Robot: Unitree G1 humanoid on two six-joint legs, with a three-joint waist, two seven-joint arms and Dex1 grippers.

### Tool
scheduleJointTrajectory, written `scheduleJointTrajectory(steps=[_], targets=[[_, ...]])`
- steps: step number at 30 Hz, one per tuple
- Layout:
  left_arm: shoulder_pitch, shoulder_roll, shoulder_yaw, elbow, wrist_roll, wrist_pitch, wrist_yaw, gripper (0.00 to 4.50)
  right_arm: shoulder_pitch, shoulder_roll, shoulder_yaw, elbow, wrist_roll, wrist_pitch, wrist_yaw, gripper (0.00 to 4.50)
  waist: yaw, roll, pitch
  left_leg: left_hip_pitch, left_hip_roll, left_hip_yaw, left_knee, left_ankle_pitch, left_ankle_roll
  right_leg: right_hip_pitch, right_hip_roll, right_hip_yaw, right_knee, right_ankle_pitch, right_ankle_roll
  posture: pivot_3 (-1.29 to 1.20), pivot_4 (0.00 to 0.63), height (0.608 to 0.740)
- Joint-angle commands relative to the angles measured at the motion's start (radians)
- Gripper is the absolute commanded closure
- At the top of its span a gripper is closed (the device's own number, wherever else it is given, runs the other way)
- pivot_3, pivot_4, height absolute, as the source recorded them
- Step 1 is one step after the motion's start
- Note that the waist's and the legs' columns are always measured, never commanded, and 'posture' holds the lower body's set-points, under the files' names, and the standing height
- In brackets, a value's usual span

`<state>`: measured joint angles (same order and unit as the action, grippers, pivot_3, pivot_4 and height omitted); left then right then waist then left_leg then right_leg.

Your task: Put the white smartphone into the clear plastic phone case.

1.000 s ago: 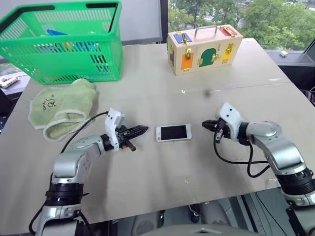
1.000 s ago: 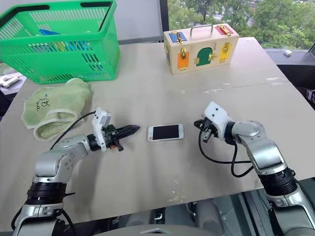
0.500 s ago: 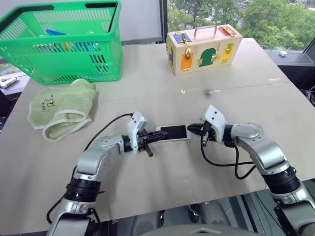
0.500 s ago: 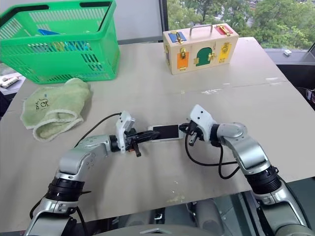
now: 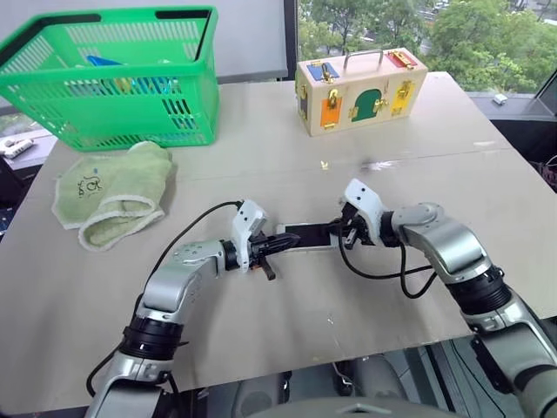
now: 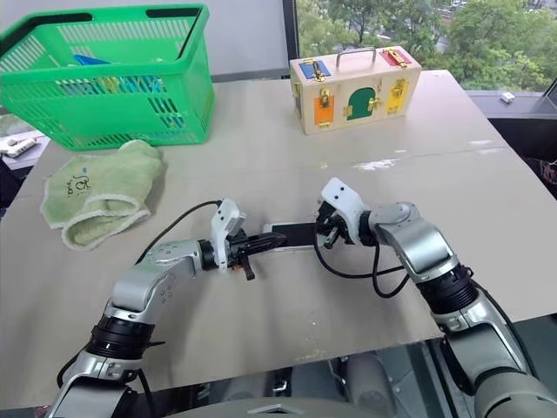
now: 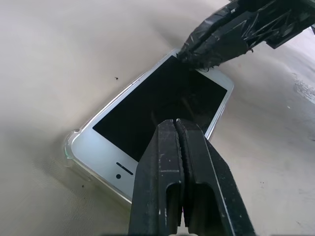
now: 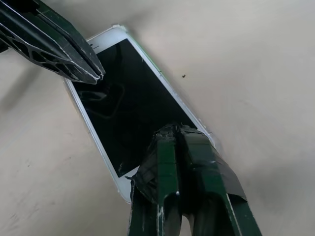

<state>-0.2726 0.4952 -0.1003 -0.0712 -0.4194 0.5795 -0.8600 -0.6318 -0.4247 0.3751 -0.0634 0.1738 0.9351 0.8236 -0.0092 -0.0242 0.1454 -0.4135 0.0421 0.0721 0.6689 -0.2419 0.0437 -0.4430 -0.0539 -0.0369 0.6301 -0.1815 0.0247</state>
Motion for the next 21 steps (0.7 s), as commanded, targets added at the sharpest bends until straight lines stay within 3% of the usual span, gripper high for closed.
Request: scheduleJointTrajectory(steps=[1,9,14,17,21], targets=[[0.009,-0.003,-0.010,-0.012,0.017,-0.003,0.012,4.44,0.049,-0.008,0.128,0.190,-0.049,0.035,0.021,4.50,-0.001,-0.001,-0.007,0.001,0.000,0.000,0.000,0.000,0.000,0.001,0.000,0.000,0.000,0.000,0.000,0.00,0.150,0.740],[0.025,-0.012,-0.004,-0.025,0.024,0.000,0.031,4.44,0.049,0.021,0.177,0.402,-0.129,-0.098,0.023,4.50,-0.003,0.003,-0.034,0.017,0.002,-0.001,-0.004,-0.003,-0.005,0.014,-0.003,-0.002,-0.004,-0.001,0.000,0.00,0.150,0.740],[0.041,-0.011,0.001,-0.036,0.020,0.005,0.039,4.44,0.093,0.018,0.006,0.192,-0.021,-0.212,0.055,4.50,-0.002,0.003,-0.035,0.017,0.002,0.000,-0.004,-0.003,-0.005,0.014,-0.013,-0.009,-0.004,0.000,0.000,0.00,0.150,0.740],[0.045,-0.012,0.001,-0.033,0.022,0.005,0.040,4.44,0.127,-0.046,0.006,0.045,0.028,-0.159,0.134,4.50,-0.002,0.013,-0.027,0.015,0.000,0.000,-0.003,-0.003,-0.005,0.013,-0.018,-0.013,-0.004,0.000,0.000,0.00,0.150,0.740],[0.043,-0.019,-0.003,-0.029,0.025,0.006,0.040,4.44,0.138,-0.098,0.072,-0.001,0.013,-0.137,0.176,4.50,0.000,0.012,-0.024,0.013,-0.002,-0.001,-0.013,-0.001,0.000,0.010,-0.014,-0.016,-0.004,-0.003,-0.001,0.00,0.150,0.740]])
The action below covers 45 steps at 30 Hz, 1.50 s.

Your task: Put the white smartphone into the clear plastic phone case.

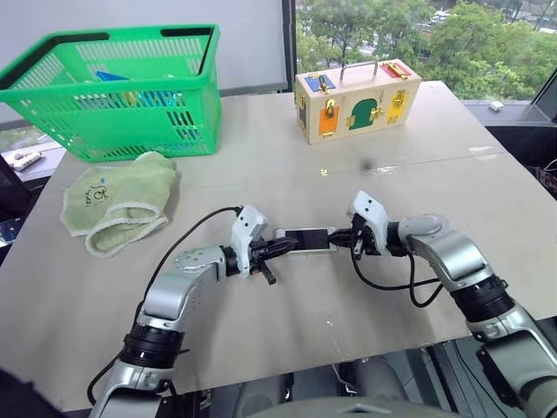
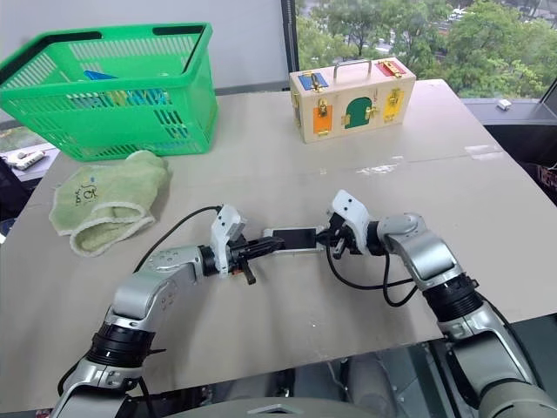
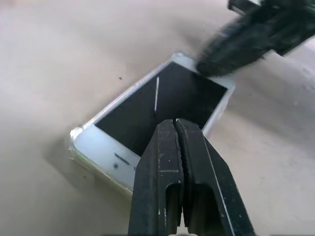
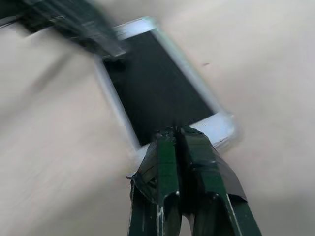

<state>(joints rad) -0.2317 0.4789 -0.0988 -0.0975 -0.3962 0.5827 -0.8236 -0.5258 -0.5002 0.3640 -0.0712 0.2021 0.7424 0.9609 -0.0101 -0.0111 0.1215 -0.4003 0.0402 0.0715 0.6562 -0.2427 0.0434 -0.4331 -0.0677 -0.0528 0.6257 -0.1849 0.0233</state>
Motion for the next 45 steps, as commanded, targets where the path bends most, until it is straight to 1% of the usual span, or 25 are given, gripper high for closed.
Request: scheduleJointTrajectory(steps=[1,4,10,13,15,17,20,21,23,25,26,27,29,30,31,32,33,34,35,36,37,38,43,45], targets=[[0.000,-0.004,-0.006,-0.001,0.004,0.003,0.004,4.44,0.025,-0.022,0.101,0.037,-0.041,0.051,0.024,4.50,0.001,-0.001,0.001,0.000,0.000,0.000,-0.002,0.000,0.000,0.000,0.000,0.000,0.000,-0.001,0.000,0.00,0.150,0.740],[-0.004,-0.006,-0.007,0.004,0.005,0.003,0.004,4.44,0.003,-0.037,0.161,0.108,-0.107,0.031,0.014,4.50,-0.002,-0.002,0.001,0.001,0.000,-0.001,-0.004,0.000,0.000,0.000,0.001,-0.002,0.000,-0.003,-0.001,0.00,0.150,0.740],[-0.009,-0.004,-0.007,0.010,0.007,0.001,0.000,4.44,-0.048,-0.051,0.243,0.174,-0.157,0.034,0.069,4.50,-0.001,-0.005,0.001,0.003,0.000,-0.002,-0.004,0.000,0.000,0.001,-0.001,-0.002,-0.001,-0.004,-0.001,0.00,0.150,0.740],[-0.006,-0.005,-0.007,0.007,0.008,0.002,0.002,4.44,-0.074,-0.048,0.318,0.240,-0.219,-0.007,0.097,4.50,-0.001,-0.007,0.000,0.004,-0.001,-0.001,-0.003,0.000,-0.001,0.001,-0.003,-0.004,-0.001,-0.004,-0.001,0.00,0.150,0.740],[-0.005,-0.007,-0.007,0.004,0.008,0.003,0.005,4.44,-0.078,-0.037,0.329,0.272,-0.247,-0.038,0.091,4.50,-0.001,-0.009,-0.003,0.005,0.000,-0.002,-0.003,-0.001,-0.001,0.002,-0.003,-0.005,-0.001,-0.004,-0.001,0.00,0.150,0.740],[-0.001,-0.008,0.000,0.000,0.006,0.003,0.009,4.44,-0.062,-0.024,0.280,0.268,-0.246,-0.104,0.059,4.50,-0.001,-0.010,-0.004,0.005,0.000,-0.003,-0.003,-0.003,-0.004,0.002,-0.003,-0.006,-0.001,-0.004,-0.001,0.00,0.150,0.740],[0.008,-0.010,0.016,-0.007,-0.002,-0.005,0.008,4.44,-0.008,0.017,0.134,0.198,-0.162,-0.186,0.015,4.50,0.000,-0.013,-0.004,0.005,0.001,-0.004,-0.003,-0.003,-0.005,0.003,-0.005,-0.007,-0.001,-0.004,-0.001,0.00,0.150,0.740],[0.014,-0.013,0.027,-0.014,-0.014,-0.014,0.003,4.44,0.025,0.031,0.073,0.144,-0.129,-0.216,-0.008,4.50,0.000,-0.014,-0.003,0.005,0.001,-0.004,-0.003,-0.003,-0.005,0.003,-0.005,-0.007,-0.001,-0.004,-0.001,0.00,0.150,0.740],[0.024,-0.021,0.045,-0.032,-0.030,-0.033,-0.001,4.44,0.092,0.048,-0.028,0.037,-0.081,-0.270,-0.047,4.50,0.001,-0.008,0.004,0.003,0.000,-0.004,-0.003,-0.003,-0.005,0.001,-0.006,-0.007,-0.001,-0.004,-0.001,0.00,0.150,0.740],[0.030,-0.026,0.054,-0.041,-0.033,-0.052,0.000,4.44,0.135,0.061,-0.091,-0.029,-0.045,-0.279,-0.069,4.50,0.001,-0.005,0.012,0.000,0.000,-0.003,-0.004,-0.003,-0.005,0.000,-0.005,-0.007,-0.001,-0.003,-0.001,0.00,0.150,0.740],[0.031,-0.029,0.060,-0.044,-0.038,-0.060,0.001,4.48,0.151,0.064,-0.111,-0.049,-0.038,-0.287,-0.084,4.21,0.002,-0.005,0.016,-0.001,0.000,-0.003,-0.004,0.000,-0.001,-0.001,-0.004,-0.007,-0.001,-0.004,-0.001,0.00,0.150,0.740],[0.034,-0.033,0.069,-0.049,-0.050,-0.060,-0.001,4.50,0.167,0.063,-0.127,-0.068,-0.032,-0.295,-0.093,3.89,0.001,-0.005,0.017,-0.004,0.000,-0.003,-0.004,0.000,0.000,-0.004,-0.003,-0.007,-0.001,-0.004,-0.001,0.00,0.150,0.740],[0.042,-0.051,0.120,-0.099,-0.109,-0.074,-0.008,3.97,0.228,0.059,-0.201,-0.166,0.015,-0.287,-0.125,3.19,0.004,-0.006,0.020,-0.016,0.000,-0.003,-0.004,0.000,0.000,-0.015,-0.002,-0.007,0.000,-0.003,-0.001,0.00,0.150,0.740],[0.047,-0.053,0.139,-0.122,-0.129,-0.074,-0.008,3.62,0.254,0.053,-0.235,-0.213,0.038,-0.273,-0.136,2.63,0.006,-0.007,0.022,-0.017,-0.001,-0.003,-0.003,0.001,0.000,-0.015,-0.002,-0.007,0.000,0.000,-0.001,0.00,0.150,0.740],[0.051,-0.052,0.152,-0.139,-0.142,-0.072,-0.006,3.24,0.274,0.049,-0.261,-0.247,0.055,-0.262,-0.145,2.23,0.007,-0.008,0.026,-0.017,-0.001,-0.003,-0.003,0.001,0.000,-0.015,-0.002,-0.007,0.000,0.001,0.000,0.00,0.150,0.740],[0.057,-0.049,0.162,-0.152,-0.153,-0.065,-0.002,2.76,0.291,0.043,-0.281,-0.276,0.067,-0.254,-0.153,1.72,0.008,-0.008,0.029,-0.017,-0.001,-0.003,-0.003,0.000,0.000,-0.015,-0.002,-0.007,-0.001,0.000,0.000,0.00,0.150,0.740],[0.068,-0.038,0.175,-0.171,-0.165,-0.055,-0.003,2.17,0.314,0.026,-0.307,-0.312,0.081,-0.244,-0.153,1.10,0.008,-0.008,0.030,-0.017,-0.001,-0.002,-0.003,0.000,0.000,-0.015,-0.002,-0.007,-0.001,0.000,0.001,0.00,0.150,0.740],[0.081,-0.026,0.189,-0.189,-0.178,-0.046,-0.006,1.83,0.337,0.011,-0.331,-0.342,0.096,-0.235,-0.154,0.81,0.008,-0.009,0.031,-0.017,-0.001,-0.002,-0.003,0.000,0.000,-0.015,-0.002,-0.006,-0.002,-0.002,0.004,0.00,0.150,0.740],[0.095,-0.013,0.205,-0.208,-0.193,-0.034,-0.007,1.30,0.362,-0.006,-0.362,-0.372,0.110,-0.230,-0.155,0.26,0.008,-0.009,0.032,-0.017,-0.001,-0.001,-0.003,0.000,0.000,-0.015,-0.002,-0.006,-0.002,-0.003,0.003,0.00,0.150,0.740],[0.108,-0.001,0.219,-0.225,-0.207,-0.026,-0.007,0.90,0.384,-0.023,-0.390,-0.396,0.127,-0.221,-0.155,0.01,0.009,-0.010,0.033,-0.017,-0.001,-0.001,-0.003,0.000,0.000,-0.015,-0.002,-0.006,-0.002,-0.004,0.003,0.00,0.150,0.740],[0.121,0.010,0.231,-0.241,-0.218,-0.021,-0.007,0.36,0.405,-0.037,-0.417,-0.417,0.142,-0.213,-0.158,0.00,0.010,-0.010,0.033,-0.017,-0.001,-0.002,-0.003,0.000,0.000,-0.015,-0.002,-0.006,-0.002,-0.004,0.002,0.00,0.150,0.740],[0.135,0.020,0.243,-0.256,-0.230,-0.016,-0.006,0.03,0.426,-0.051,-0.442,-0.435,0.154,-0.209,-0.162,0.00,0.010,-0.011,0.034,-0.017,-0.001,-0.002,-0.003,0.000,0.000,-0.015,-0.002,-0.006,-0.002,-0.004,0.002,0.00,0.150,0.740],[0.235,0.071,0.301,-0.327,-0.266,-0.025,-0.025,0.03,0.536,-0.102,-0.595,-0.504,0.239,-0.174,-0.174,0.00,0.016,-0.012,0.037,-0.016,-0.001,-0.002,-0.003,0.000,0.000,-0.014,-0.002,-0.006,-0.002,-0.005,0.002,0.00,0.150,0.740],[0.279,0.090,0.322,-0.351,-0.271,-0.031,-0.028,0.03,0.595,-0.134,-0.640,-0.519,0.247,-0.179,-0.156,0.00,0.021,-0.012,0.038,-0.015,-0.001,-0.002,-0.003,0.000,0.000,-0.014,-0.002,-0.006,-0.002,-0.005,0.002,0.00,0.150,0.740]])
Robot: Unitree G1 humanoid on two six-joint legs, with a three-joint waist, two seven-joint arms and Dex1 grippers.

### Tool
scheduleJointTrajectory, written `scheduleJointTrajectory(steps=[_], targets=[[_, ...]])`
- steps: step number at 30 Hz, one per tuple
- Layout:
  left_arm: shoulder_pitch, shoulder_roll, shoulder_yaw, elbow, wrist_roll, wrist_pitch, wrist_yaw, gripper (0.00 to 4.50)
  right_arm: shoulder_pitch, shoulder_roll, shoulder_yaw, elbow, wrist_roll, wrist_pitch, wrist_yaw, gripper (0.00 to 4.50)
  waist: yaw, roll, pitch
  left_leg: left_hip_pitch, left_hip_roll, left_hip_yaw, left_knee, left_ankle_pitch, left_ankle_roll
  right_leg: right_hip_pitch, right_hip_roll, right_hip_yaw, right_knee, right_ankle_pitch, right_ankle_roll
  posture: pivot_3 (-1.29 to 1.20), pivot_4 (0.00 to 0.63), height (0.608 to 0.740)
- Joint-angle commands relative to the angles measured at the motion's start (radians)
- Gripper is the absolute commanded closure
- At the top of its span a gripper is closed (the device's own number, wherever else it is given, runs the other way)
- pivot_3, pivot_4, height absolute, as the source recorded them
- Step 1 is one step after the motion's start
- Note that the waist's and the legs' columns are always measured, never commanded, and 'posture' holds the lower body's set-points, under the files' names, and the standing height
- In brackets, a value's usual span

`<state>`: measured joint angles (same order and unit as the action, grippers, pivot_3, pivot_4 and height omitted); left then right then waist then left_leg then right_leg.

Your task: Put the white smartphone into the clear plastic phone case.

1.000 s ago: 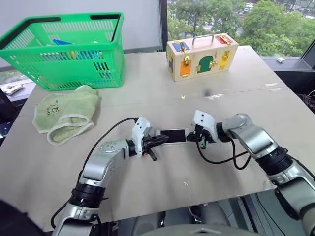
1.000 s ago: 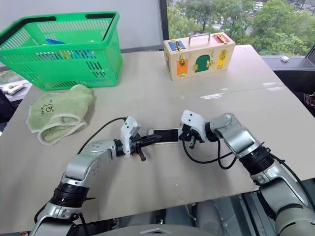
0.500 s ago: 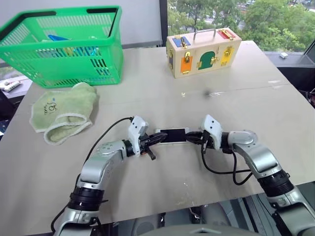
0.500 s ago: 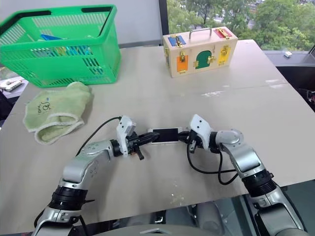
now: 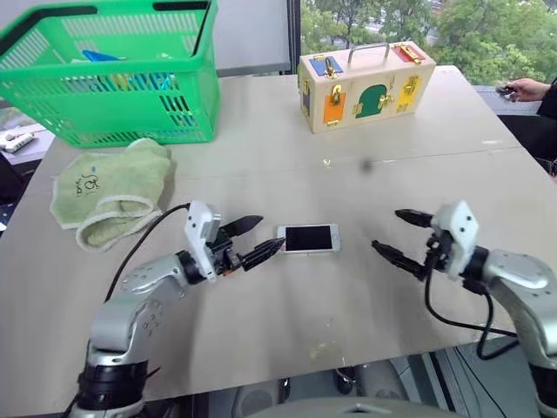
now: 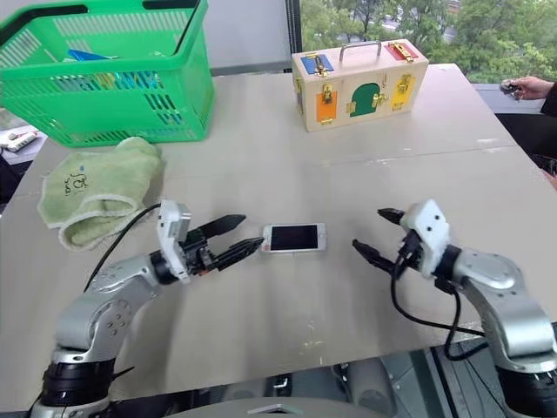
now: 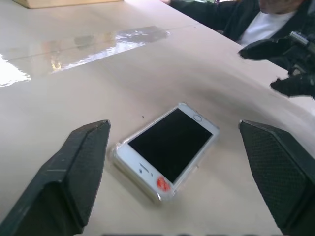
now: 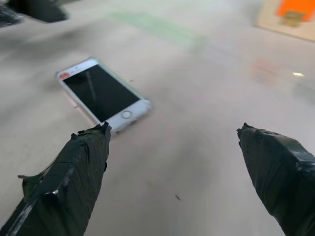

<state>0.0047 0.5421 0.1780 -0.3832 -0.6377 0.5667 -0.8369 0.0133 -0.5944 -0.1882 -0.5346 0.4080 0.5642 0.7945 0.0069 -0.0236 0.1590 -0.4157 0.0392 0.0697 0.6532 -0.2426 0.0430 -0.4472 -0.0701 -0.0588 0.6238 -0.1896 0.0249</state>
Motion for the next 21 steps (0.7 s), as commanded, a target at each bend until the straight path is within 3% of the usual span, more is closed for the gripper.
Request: scheduleJointTrajectory(steps=[1,9,21], targets=[[0.059,0.032,0.055,-0.073,-0.028,-0.021,-0.011,0.03,0.081,-0.051,-0.105,-0.060,0.041,-0.009,0.015,0.00,0.006,0.000,0.000,0.000,0.000,0.000,0.000,0.000,0.000,0.000,0.000,0.000,0.000,0.000,0.000,0.00,0.150,0.740],[0.157,0.091,0.130,-0.092,-0.047,-0.021,-0.024,0.03,0.236,-0.099,-0.192,-0.041,-0.006,-0.108,0.018,0.00,0.007,0.000,0.000,0.000,0.000,0.000,0.001,0.000,0.000,0.000,0.000,0.000,0.000,0.000,0.000,0.00,0.150,0.740],[0.180,0.098,0.122,-0.101,-0.081,0.000,0.007,0.03,0.225,-0.098,-0.172,-0.014,-0.015,-0.140,-0.013,0.00,0.009,0.000,0.000,0.000,0.000,0.000,0.001,0.000,0.000,0.000,0.000,0.001,0.000,0.000,0.000,0.00,0.150,0.740]])
